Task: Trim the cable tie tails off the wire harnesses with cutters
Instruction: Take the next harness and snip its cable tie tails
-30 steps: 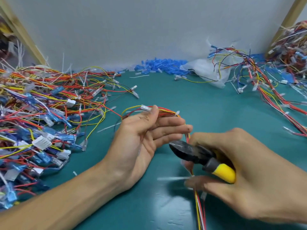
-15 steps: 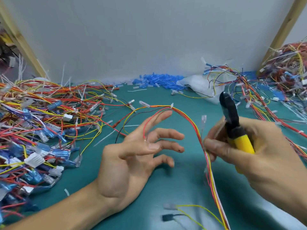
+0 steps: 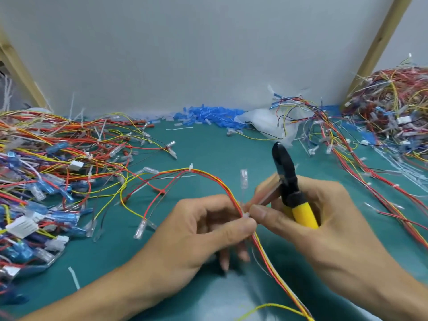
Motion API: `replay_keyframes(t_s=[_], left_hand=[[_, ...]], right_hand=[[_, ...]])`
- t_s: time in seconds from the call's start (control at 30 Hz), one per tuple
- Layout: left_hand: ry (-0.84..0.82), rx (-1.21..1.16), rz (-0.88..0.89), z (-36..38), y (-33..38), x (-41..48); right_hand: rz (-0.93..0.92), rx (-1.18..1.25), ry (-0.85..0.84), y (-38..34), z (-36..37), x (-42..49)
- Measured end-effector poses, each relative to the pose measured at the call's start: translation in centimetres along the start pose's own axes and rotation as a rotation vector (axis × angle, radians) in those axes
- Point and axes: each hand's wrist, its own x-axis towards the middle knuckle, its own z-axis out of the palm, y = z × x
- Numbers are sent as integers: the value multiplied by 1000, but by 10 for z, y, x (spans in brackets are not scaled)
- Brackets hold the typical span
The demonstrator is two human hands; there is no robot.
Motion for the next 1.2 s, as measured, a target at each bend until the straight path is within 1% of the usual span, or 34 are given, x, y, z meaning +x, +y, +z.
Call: replay_keyframes(t_s=[0.07,0.17,0.27,0.4,0.6,0.73,0.93,1.0,1.1,1.2], left_hand=[[27,-56,1,-2,1,1],[39,-134,13,-4,0,0],[113,-210,22,-5,-3,1],[219,-278,74,-7,-4,4],[311,-225,182,-8,-8,4],[320,-184,181,-6,-7,3],[308,-154,175,-2,-4,2],[303,-153,165,-2,-3,1],[248,-193,161,-3,1,-1],[249,-208,128,-4,2,-3]], right_hand=[[-19,-41,-26,1,-1,0],[-4,-32,-53,2,-3,-1],[29,-71,-38,4,-7,-2],[46,-277,-65,9,-19,0],[-25,-572,-97,14,-21,-1],[-97,-683,-151,13,-13,-3],[-106,-796,-175,6,-12,-5],[-75,-815,-196,3,-12,-6],[-34,-852,-243,0,-12,-5],[-11,-918,-270,-6,-13,-3]])
